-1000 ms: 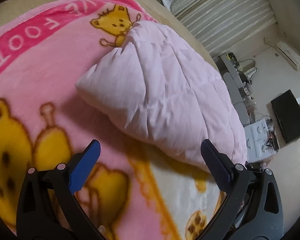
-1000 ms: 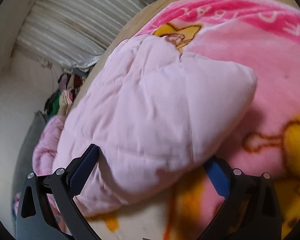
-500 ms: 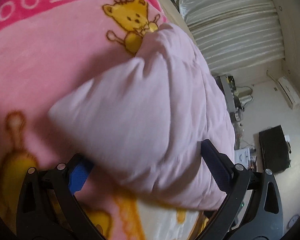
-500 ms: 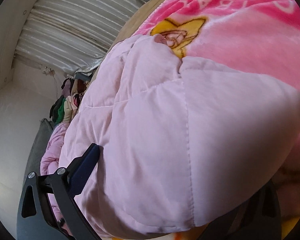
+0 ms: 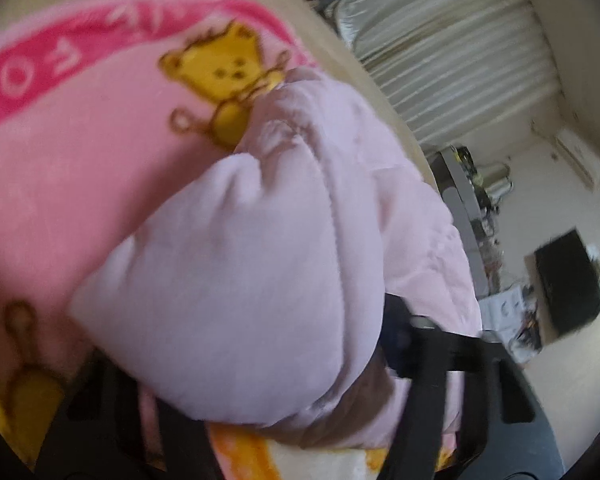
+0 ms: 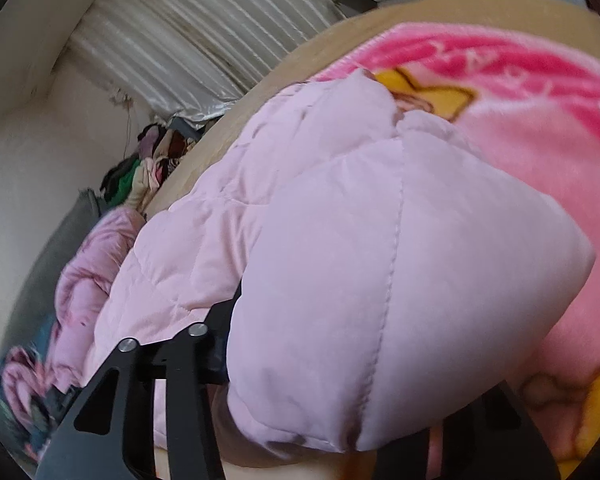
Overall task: Fold large clothes
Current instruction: 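Grasp the folded jacket edge with the left tool while the right tool grasps it too, then lift the folded edge with both tools and fold it over the jacket, then lay the folded edge down with both tools and open them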
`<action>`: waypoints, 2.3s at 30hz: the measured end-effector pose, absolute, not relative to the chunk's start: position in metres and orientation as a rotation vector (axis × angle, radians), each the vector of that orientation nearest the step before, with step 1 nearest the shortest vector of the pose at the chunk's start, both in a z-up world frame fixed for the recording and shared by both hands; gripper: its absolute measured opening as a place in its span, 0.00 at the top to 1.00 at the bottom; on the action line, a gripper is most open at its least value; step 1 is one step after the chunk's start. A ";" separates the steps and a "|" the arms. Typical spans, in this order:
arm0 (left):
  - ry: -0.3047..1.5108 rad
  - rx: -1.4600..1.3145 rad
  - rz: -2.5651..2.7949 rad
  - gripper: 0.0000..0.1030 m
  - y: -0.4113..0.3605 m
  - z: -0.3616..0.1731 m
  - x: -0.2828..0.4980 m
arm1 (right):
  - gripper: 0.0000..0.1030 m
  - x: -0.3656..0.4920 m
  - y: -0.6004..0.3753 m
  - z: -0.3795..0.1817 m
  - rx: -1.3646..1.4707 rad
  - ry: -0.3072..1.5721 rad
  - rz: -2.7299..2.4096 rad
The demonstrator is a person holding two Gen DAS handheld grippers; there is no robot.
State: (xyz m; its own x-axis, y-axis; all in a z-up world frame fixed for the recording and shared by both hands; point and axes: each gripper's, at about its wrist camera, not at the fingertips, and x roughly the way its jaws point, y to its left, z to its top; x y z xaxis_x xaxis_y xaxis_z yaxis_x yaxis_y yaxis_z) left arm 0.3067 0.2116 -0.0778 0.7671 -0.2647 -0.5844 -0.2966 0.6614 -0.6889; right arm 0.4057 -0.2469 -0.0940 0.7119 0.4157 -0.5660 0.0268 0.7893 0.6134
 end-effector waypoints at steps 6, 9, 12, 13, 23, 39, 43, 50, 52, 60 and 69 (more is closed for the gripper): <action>0.698 -0.723 0.006 0.73 0.200 -0.045 0.299 | 0.69 0.401 -0.238 -0.077 0.533 0.736 0.216; 0.692 -0.654 0.012 0.74 0.193 -0.034 0.301 | 0.71 0.394 -0.235 -0.062 0.478 0.707 0.225; 0.688 -0.608 0.016 0.74 0.188 -0.023 0.296 | 0.72 0.385 -0.233 -0.048 0.429 0.690 0.236; 0.688 -0.600 0.019 0.74 0.187 -0.021 0.292 | 0.72 0.381 -0.232 -0.044 0.413 0.684 0.243; 0.681 -0.565 0.034 0.74 0.194 -0.018 0.250 | 0.73 0.335 -0.226 -0.016 0.309 0.641 0.297; 0.662 -0.538 0.027 0.74 0.196 -0.011 0.207 | 0.73 0.278 -0.232 -0.008 0.277 0.606 0.315; 0.656 -0.540 0.021 0.74 0.197 -0.012 0.190 | 0.73 0.260 -0.235 -0.010 0.278 0.599 0.320; 0.664 -0.531 0.020 0.74 0.197 -0.021 0.155 | 0.73 0.224 -0.241 -0.026 0.309 0.628 0.313; 0.671 -0.531 0.024 0.74 0.196 -0.027 0.147 | 0.73 0.218 -0.243 -0.034 0.326 0.645 0.307; 0.709 -0.554 0.040 0.65 0.199 -0.052 0.133 | 0.63 0.208 -0.253 -0.065 0.403 0.724 0.265; 0.754 -0.593 0.077 0.44 0.202 -0.072 0.124 | 0.31 0.207 -0.267 -0.088 0.531 0.803 0.259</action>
